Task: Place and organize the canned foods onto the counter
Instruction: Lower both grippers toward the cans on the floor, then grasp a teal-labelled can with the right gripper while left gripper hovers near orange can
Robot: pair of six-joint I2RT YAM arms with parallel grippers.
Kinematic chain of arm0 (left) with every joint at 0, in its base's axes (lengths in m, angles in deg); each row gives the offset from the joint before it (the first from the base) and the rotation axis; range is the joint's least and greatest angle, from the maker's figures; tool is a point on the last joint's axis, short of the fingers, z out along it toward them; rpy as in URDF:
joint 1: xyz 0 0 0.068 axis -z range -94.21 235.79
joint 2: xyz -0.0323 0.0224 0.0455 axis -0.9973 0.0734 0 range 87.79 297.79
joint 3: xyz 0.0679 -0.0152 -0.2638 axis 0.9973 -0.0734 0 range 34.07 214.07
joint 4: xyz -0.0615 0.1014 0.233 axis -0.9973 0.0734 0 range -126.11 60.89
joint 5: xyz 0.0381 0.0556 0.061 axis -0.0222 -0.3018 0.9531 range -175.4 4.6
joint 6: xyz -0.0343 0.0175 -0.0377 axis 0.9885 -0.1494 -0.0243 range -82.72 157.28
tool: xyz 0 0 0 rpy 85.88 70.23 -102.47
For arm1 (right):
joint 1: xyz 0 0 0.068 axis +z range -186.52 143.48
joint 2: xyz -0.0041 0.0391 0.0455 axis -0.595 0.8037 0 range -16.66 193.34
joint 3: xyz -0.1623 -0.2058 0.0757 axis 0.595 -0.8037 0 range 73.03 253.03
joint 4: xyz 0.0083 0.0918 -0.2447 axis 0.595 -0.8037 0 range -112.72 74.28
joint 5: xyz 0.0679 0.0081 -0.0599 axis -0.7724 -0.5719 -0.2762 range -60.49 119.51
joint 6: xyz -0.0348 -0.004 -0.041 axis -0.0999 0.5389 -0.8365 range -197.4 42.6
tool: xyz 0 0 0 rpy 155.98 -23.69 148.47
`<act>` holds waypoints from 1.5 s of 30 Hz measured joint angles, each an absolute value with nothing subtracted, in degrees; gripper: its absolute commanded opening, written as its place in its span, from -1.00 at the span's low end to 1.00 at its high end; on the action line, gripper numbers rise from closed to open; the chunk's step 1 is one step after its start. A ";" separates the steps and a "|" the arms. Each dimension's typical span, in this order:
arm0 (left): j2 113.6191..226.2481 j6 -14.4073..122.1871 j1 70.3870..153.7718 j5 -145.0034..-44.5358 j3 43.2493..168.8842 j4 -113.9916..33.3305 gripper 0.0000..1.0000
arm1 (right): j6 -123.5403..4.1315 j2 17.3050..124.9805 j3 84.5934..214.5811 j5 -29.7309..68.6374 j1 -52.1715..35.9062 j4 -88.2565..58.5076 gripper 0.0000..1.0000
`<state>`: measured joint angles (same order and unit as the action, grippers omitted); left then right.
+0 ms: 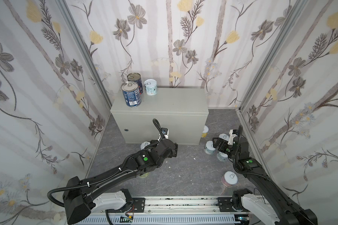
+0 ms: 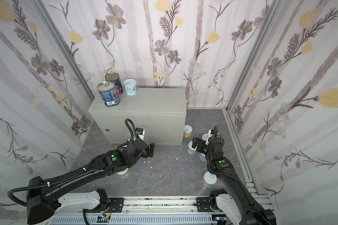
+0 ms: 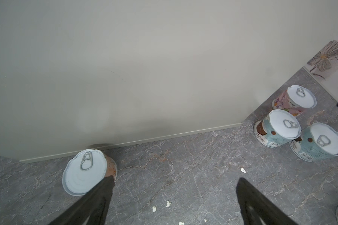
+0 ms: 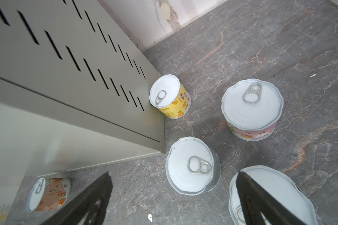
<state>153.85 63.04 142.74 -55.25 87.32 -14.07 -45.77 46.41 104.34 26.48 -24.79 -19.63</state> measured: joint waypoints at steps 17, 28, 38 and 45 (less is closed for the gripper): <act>153.88 69.97 142.37 -50.35 75.89 -19.84 1.00 | -48.54 62.21 113.81 34.19 -17.45 -23.39 0.99; 151.71 70.25 141.60 -49.26 74.29 -20.47 1.00 | -48.54 68.55 117.50 38.11 -16.37 -24.78 0.99; 149.44 71.83 141.56 -49.45 73.66 -21.30 1.00 | -49.20 72.86 117.61 39.72 -16.46 -24.61 0.99; 150.84 72.90 141.56 -49.41 73.35 -21.54 1.00 | -50.49 77.38 117.61 40.18 -16.51 -22.82 0.99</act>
